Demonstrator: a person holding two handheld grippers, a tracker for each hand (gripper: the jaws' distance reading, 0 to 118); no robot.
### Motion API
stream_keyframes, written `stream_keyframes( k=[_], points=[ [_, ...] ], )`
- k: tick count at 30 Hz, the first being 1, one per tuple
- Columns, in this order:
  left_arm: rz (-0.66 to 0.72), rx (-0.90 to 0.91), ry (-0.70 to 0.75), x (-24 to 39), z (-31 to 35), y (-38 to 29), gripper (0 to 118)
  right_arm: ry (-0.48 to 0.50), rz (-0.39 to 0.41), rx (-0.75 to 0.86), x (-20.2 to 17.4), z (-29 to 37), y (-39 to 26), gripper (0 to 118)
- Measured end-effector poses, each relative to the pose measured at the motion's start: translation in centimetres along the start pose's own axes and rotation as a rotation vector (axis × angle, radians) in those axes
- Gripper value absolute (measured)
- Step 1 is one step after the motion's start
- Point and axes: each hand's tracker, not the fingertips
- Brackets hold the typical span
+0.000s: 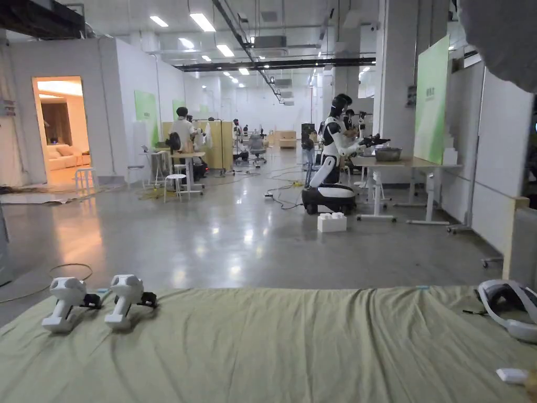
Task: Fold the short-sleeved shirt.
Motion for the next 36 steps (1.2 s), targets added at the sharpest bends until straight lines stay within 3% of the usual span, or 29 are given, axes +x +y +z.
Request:
stream_keyframes(
  k=[1, 2, 4, 5, 7, 9, 10, 11, 12, 16, 23, 25, 36],
  points=[
    [0.161, -0.142, 0.02, -1.8, -0.6, 0.3, 2, -0.018, -0.14, -0.023, 0.7, -0.1, 0.0, 3],
    [0.406, -0.18, 0.008, -3.2, -0.8, -0.2, 2, -0.037, -0.276, -0.038, 2.0, -0.3, -0.2, 3],
    [1.143, -0.217, 0.032, -8.3, -0.2, -4.0, 2, -0.166, -0.748, -0.107, 5.7, -0.5, -1.4, 3],
    [1.435, -0.245, 0.047, -9.5, 0.1, -5.7, 2, -0.232, -0.961, -0.126, 7.1, -0.1, -2.7, 3],
    [2.023, -0.128, 0.005, -10.4, 1.4, -9.9, 2, -0.329, -1.537, -0.113, 9.0, 1.3, -5.8, 3],
    [2.387, 0.002, 0.052, -9.2, 2.5, -11.2, 2, -0.4, -1.972, -0.022, 7.8, 3.0, -8.0, 3],
    [2.501, 0.05, 0.096, -8.6, 3.4, -11.5, 2, -0.376, -2.132, 0.065, 6.8, 3.6, -8.9, 3],
    [2.561, 0.064, 0.159, -8.4, 4.3, -11.8, 2, -0.361, -2.2, 0.118, 6.1, 4.0, -9.5, 3],
    [2.58, 0.07, 0.206, -7.5, 4.5, -11.4, 2, -0.361, -2.227, 0.12, 5.8, 4.3, -9.9, 3],
    [2.345, -0.064, 0.181, -9.5, 4.4, -11.4, 2, -0.391, -2.119, 0.028, 6.1, 5.1, -10.0, 3],
    [2.23, -0.083, 0.145, -9.6, 4.0, -10.9, 2, -0.394, -2.026, 0.027, 6.7, 6.0, -9.6, 3],
    [2.219, -0.069, 0.143, -9.7, 4.2, -10.6, 2, -0.395, -2.0, 0.022, 8.6, 5.5, -7.9, 3],
    [2.23, -0.113, 0.116, -9.9, 4.3, -11.3, 2, -0.376, -1.97, 0.045, 9.1, 5.0, -7.5, 3]
  ],
)
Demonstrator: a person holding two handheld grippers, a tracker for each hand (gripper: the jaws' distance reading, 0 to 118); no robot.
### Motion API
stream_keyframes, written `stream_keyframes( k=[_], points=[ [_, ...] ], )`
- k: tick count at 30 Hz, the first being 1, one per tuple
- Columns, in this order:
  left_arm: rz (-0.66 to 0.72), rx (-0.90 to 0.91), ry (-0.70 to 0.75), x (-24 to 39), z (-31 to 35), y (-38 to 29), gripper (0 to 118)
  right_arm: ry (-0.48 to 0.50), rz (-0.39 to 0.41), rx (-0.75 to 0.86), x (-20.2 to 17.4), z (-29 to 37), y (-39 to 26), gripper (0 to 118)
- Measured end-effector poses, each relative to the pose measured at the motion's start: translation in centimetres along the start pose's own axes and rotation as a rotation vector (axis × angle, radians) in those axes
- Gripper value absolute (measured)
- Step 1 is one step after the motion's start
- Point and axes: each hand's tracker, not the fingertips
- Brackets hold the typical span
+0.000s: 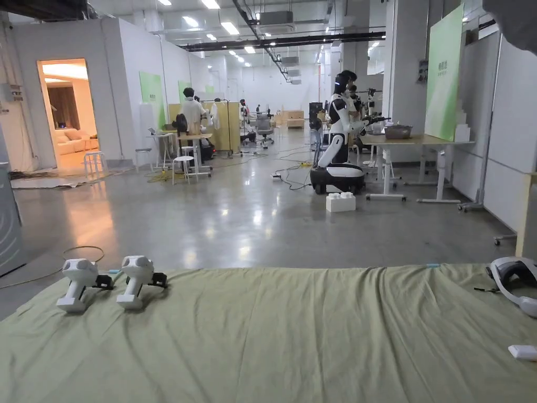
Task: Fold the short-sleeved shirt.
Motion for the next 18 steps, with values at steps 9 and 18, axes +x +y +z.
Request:
stream_keyframes(
  k=[9, 18],
  points=[
    [0.031, 0.011, -0.009, -1.1, 0.3, -0.4, 3, 0.01, -0.015, -0.007, -0.2, 0.1, 0.2, 3],
    [0.042, -0.083, 0.053, -5.0, -0.8, -1.0, 82, 0.042, -0.049, -0.054, 0.3, -0.4, -0.9, 3]
  ],
)
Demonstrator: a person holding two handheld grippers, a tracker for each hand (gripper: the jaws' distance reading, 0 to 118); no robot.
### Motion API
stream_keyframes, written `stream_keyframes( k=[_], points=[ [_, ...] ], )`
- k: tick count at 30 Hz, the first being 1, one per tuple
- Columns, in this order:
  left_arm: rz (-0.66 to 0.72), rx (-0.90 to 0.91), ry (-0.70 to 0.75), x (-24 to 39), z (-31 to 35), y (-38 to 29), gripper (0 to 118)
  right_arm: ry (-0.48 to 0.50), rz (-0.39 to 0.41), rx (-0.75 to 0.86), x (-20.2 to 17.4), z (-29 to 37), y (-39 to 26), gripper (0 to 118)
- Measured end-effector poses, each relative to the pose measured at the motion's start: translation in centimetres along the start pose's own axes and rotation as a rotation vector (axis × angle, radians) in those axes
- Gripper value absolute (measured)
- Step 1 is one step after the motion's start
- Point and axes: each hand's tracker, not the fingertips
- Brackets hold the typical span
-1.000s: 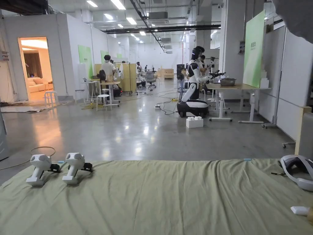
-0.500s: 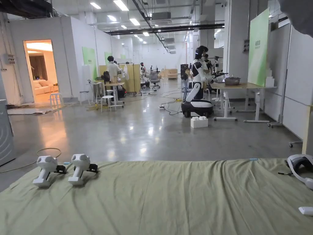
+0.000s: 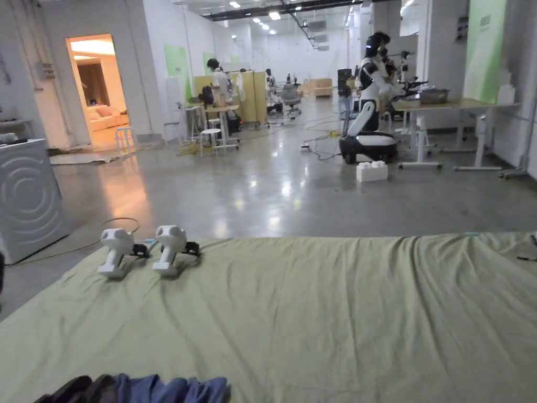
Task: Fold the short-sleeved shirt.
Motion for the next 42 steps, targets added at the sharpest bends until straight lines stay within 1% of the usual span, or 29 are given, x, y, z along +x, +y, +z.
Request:
stream_keyframes(
  k=[1, 2, 4, 6, 9, 13, 15, 17, 20, 21, 22, 23, 24, 26, 27, 28, 29, 30, 31, 33, 35, 37, 39, 40, 41, 42],
  points=[
    [0.007, -0.053, 0.003, -0.9, -0.8, -0.5, 104, 0.005, -0.001, -0.008, 0.0, 0.0, -0.2, 3],
    [0.008, -0.099, 0.013, -1.6, -1.5, -1.0, 104, 0.007, -0.002, -0.014, 0.0, 0.0, -0.5, 3],
    [0.032, -0.133, 0.057, -4.0, -3.5, -2.8, 105, 0.015, -0.008, -0.044, 0.2, -0.3, -1.4, 3],
    [0.044, -0.289, 0.121, -6.4, -6.6, -5.4, 106, 0.023, -0.013, -0.078, 0.3, -0.7, -2.0, 3],
    [0.04, -0.483, 0.181, -9.9, -11.8, -10.1, 117, 0.022, -0.022, -0.129, 0.1, -1.4, -3.1, 3],
    [0.055, -0.703, 0.206, -12.5, -18.0, -15.6, 118, 0.02, -0.021, -0.192, -0.1, -2.2, -3.9, 3],
    [0.033, -0.707, 0.189, -13.0, -20.6, -17.1, 118, 0.006, -0.007, -0.228, -0.2, -2.5, -4.4, 3],
    [-0.017, -0.728, 0.221, -13.4, -23.4, -18.5, 118, -0.016, 0.007, -0.256, -0.4, -3.0, -4.9, 3],
    [-0.005, -0.746, 0.237, -14.3, -26.5, -19.7, 117, -0.031, 0.026, -0.295, -0.4, -3.5, -5.5, 3],
    [0.0, -0.763, 0.252, -14.4, -27.3, -20.1, 114, -0.034, 0.031, -0.306, -0.4, -3.6, -5.7, 3],
    [-0.003, -0.788, 0.274, -14.8, -27.9, -20.5, 105, -0.035, 0.036, -0.319, -0.4, -3.8, -6.0, 3],
    [-0.014, -0.819, 0.29, -14.9, -28.4, -21.0, 90, -0.038, 0.04, -0.33, -0.1, -3.9, -6.3, 3],
    [-0.032, -0.844, 0.31, -14.9, -28.9, -21.6, 86, -0.041, 0.046, -0.34, -0.1, -4.0, -6.6, 3],
    [-0.042, -0.805, 0.308, -14.2, -28.4, -21.5, 85, -0.035, 0.056, -0.365, -0.1, -4.1, -7.1, 3],
    [-0.042, -0.818, 0.314, -14.1, -28.6, -21.6, 82, -0.035, 0.063, -0.376, -0.2, -4.1, -7.4, 3],
    [-0.044, -0.822, 0.315, -14.1, -28.7, -21.5, 76, -0.035, 0.068, -0.388, -0.2, -4.1, -7.7, 3],
    [-0.043, -0.823, 0.314, -14.2, -28.7, -21.4, 64, -0.029, 0.071, -0.4, -0.2, -4.1, -7.9, 3],
    [-0.042, -0.822, 0.322, -14.5, -28.6, -21.0, 29, -0.022, 0.071, -0.411, -0.1, -4.0, -8.2, 3],
    [-0.035, -0.819, 0.318, -14.6, -28.6, -20.8, 14, -0.02, 0.071, -0.417, -0.3, -3.9, -8.3, 3],
    [-0.03, -0.82, 0.339, -14.7, -28.5, -20.8, 13, -0.017, 0.065, -0.426, -0.3, -3.5, -8.6, 3],
    [0.044, -0.817, 0.318, -15.7, -28.4, -20.6, 13, -0.012, 0.046, -0.428, 0.1, -3.0, -8.9, 3],
    [0.21, -0.791, 0.276, -17.0, -28.0, -18.7, 12, -0.01, 0.024, -0.423, 0.7, -2.5, -8.9, 3],
    [0.323, -0.653, 0.239, -17.9, -26.8, -15.2, 11, -0.007, 0.0, -0.418, 1.4, -2.0, -9.0, 3],
    [0.333, -0.613, 0.234, -17.9, -26.4, -13.2, 11, -0.011, -0.013, -0.42, 1.7, -1.9, -9.1, 3],
    [0.319, -0.59, 0.244, -17.6, -26.4, -11.5, 11, -0.017, -0.022, -0.421, 2.0, -1.8, -9.1, 3],
    [0.292, -0.554, 0.224, -17.2, -26.5, -9.2, 11, -0.022, -0.031, -0.419, 2.3, -1.6, -9.2, 3]
  ],
)
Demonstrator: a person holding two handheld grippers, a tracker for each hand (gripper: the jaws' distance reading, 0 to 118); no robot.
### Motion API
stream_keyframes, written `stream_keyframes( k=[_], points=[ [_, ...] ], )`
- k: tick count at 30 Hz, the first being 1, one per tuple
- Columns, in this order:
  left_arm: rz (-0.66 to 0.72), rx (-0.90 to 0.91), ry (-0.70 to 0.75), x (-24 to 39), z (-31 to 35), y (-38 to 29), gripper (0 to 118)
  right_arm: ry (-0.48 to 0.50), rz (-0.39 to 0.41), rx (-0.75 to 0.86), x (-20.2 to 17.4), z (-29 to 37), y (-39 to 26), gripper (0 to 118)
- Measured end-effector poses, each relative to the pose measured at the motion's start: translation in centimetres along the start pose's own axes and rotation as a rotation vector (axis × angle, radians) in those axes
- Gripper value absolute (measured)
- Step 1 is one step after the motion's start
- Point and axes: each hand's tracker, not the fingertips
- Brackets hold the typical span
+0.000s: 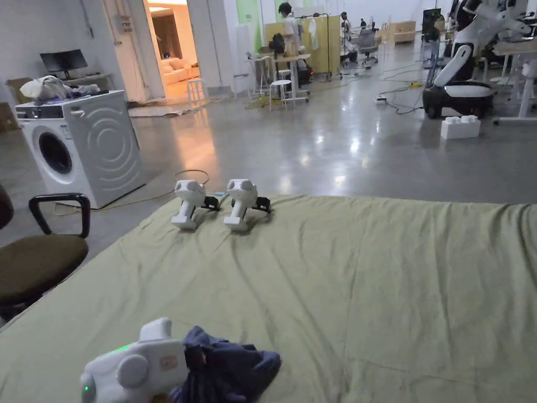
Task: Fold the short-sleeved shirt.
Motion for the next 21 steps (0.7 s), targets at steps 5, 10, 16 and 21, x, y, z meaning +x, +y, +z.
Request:
stream_keyframes(
  k=[5, 10, 16, 21],
  points=[
    [-0.088, 0.142, -0.144, 6.9, 2.5, 6.0, 11, 0.008, -0.048, 0.041, 0.8, 1.7, 0.0, 3],
    [-0.29, 0.13, -0.325, 20.6, 0.0, 7.3, 11, -0.033, -0.05, 0.062, 1.7, 3.2, 0.1, 3],
    [-0.543, -0.127, -0.556, 36.1, -4.0, -6.5, 11, -0.097, -0.079, 0.058, 3.4, 4.8, -1.0, 3],
    [-0.699, -0.392, -0.724, 41.2, -4.0, -23.1, 11, -0.122, -0.102, 0.025, 5.0, 6.0, -2.8, 3]
  ],
)
